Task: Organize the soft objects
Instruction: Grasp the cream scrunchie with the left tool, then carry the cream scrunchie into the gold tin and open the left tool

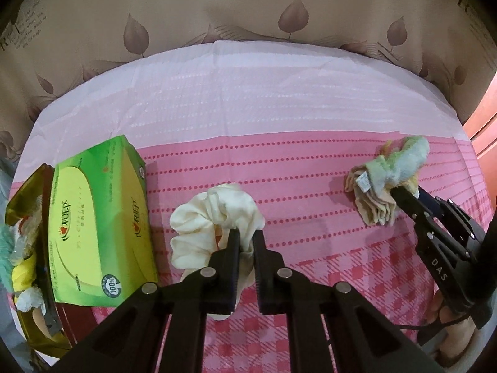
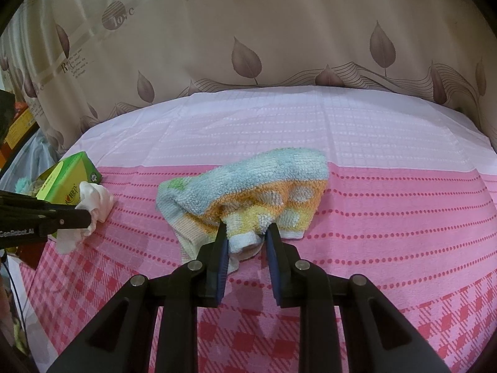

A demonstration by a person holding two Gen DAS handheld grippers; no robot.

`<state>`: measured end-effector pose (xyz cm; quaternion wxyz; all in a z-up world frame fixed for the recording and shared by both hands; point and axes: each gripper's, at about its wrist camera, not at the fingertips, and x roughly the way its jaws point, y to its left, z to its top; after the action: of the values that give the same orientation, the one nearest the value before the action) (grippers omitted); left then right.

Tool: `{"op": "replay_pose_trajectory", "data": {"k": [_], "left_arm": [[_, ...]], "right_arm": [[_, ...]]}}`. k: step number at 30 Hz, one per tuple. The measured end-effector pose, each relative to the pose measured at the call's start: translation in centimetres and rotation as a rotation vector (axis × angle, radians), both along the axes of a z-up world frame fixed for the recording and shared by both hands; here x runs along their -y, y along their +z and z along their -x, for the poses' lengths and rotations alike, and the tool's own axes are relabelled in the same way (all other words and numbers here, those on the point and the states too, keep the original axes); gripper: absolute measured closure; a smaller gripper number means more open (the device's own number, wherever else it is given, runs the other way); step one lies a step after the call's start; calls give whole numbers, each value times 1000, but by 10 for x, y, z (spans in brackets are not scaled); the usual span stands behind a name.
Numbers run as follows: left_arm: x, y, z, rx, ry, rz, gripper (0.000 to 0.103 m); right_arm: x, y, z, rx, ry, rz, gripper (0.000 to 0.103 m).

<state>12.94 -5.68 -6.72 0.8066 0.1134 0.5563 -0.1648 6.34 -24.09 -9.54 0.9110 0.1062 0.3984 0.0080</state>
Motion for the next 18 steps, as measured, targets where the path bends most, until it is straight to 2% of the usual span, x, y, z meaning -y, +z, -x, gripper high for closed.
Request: {"op": "replay_pose_trajectory", "data": {"k": [18], "left_arm": [[-15,29,20,108,2,-34,95]], "right_arm": [[0,1,0,0,0,0,81]]}}
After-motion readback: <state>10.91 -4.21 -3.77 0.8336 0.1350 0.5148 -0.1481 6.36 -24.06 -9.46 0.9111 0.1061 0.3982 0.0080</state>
